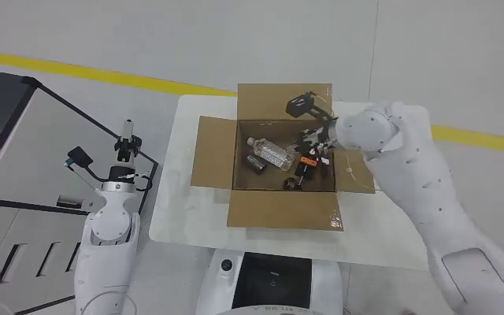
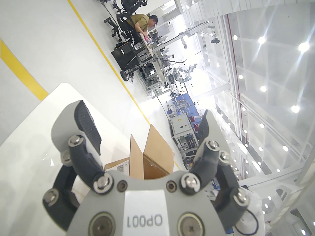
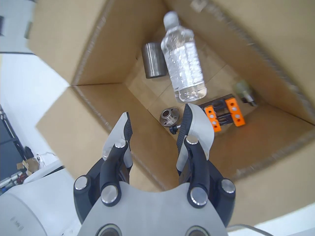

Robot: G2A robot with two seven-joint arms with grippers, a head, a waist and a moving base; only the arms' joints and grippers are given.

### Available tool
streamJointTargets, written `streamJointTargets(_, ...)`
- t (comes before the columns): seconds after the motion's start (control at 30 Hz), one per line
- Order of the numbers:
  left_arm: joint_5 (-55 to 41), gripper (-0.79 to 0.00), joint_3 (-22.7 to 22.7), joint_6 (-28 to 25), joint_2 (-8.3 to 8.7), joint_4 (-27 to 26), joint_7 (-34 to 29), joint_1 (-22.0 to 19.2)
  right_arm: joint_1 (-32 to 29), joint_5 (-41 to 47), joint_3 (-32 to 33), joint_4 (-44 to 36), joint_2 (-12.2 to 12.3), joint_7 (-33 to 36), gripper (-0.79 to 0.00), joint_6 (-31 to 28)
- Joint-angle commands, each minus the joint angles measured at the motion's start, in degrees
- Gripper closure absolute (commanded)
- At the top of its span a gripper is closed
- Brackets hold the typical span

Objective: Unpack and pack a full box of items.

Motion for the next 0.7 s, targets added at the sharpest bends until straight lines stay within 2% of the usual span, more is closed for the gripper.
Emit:
streamJointTargets(0.0,-0.6,-0.785,0.2,1.1,-0.02,0.2,-0.3,-0.2,-8.7,4.2,16.5,-7.9,2.8,1.6,-0.379,-2.6)
streamJointTargets(0.1,-0.9,-0.785,0.4,0.9,0.13,0.5,-3.1,-0.4,-18.6,9.3,32.7,-10.7,4.9,2.5,-0.372,-5.9)
streamJointTargets(0.13,-1.3,-0.785,0.8,1.8,0.21,0.6,-5.2,-0.4,-20.9,9.6,36.5,-10.3,5.4,3.0,-0.514,-7.0)
streamJointTargets(0.17,2.3,-0.785,0.4,1.9,0.59,0.1,-8.3,-0.3,-22.3,7.7,38.5,-10.5,5.8,3.0,-0.785,-7.7)
streamJointTargets(0.2,9.3,-0.785,-0.6,0.0,1.08,-0.6,-9.3,-0.3,-22.3,7.7,38.5,-10.5,5.8,3.0,-0.785,-7.7)
streamJointTargets(0.43,8.7,-0.785,-0.4,0.5,1.07,-0.4,-9.6,-0.6,-22.8,9.3,38.6,-9.1,5.7,1.5,-0.785,-7.0)
streamJointTargets(0.5,8.5,-0.785,0.4,0.4,1.01,0.5,-8.8,-1.1,-22.4,9.1,40.3,-6.2,6.0,-1.2,-0.668,-5.1)
streamJointTargets(0.57,15.1,-0.785,1.4,-1.8,1.12,1.7,-6.9,-1.0,-22.2,8.9,42.0,-3.4,6.3,-2.1,-0.560,-4.0)
streamJointTargets(0.67,19.3,-0.785,4.8,-5.4,0.92,4.3,-5.2,0.2,-22.6,2.9,43.4,0.9,6.9,-4.3,-0.548,-2.2)
